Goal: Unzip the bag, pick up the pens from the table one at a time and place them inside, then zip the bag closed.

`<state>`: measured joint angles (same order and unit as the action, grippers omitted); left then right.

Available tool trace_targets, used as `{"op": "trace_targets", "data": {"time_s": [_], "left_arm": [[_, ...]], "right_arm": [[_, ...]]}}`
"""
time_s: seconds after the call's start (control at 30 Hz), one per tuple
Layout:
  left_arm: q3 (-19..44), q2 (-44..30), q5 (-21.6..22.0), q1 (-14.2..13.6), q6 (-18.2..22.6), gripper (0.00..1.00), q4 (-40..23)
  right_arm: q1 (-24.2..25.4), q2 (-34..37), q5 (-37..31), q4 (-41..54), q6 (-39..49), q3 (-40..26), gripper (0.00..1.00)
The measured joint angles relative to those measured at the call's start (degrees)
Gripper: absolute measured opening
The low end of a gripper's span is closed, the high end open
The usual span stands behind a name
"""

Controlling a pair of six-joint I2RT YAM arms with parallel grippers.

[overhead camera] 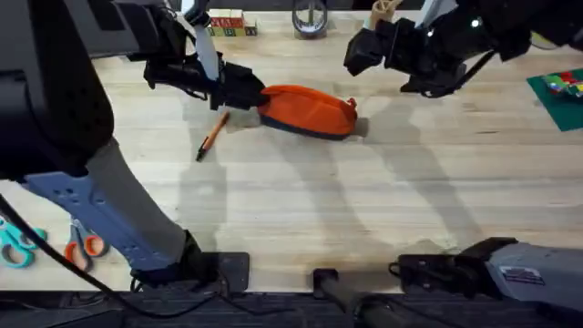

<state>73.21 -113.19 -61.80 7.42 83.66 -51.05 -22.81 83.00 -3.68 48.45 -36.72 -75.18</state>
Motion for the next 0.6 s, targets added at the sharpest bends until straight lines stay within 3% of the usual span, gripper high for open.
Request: {"op": "trace_targets", "data": {"time_s": [0.6], "left_arm": [[0.0,-0.02,0.0,0.0,0.0,0.041,0.02]], "right_arm": [[0.74,3.08,3.25,-0.2,-8.86,0.0,0.997]]}}
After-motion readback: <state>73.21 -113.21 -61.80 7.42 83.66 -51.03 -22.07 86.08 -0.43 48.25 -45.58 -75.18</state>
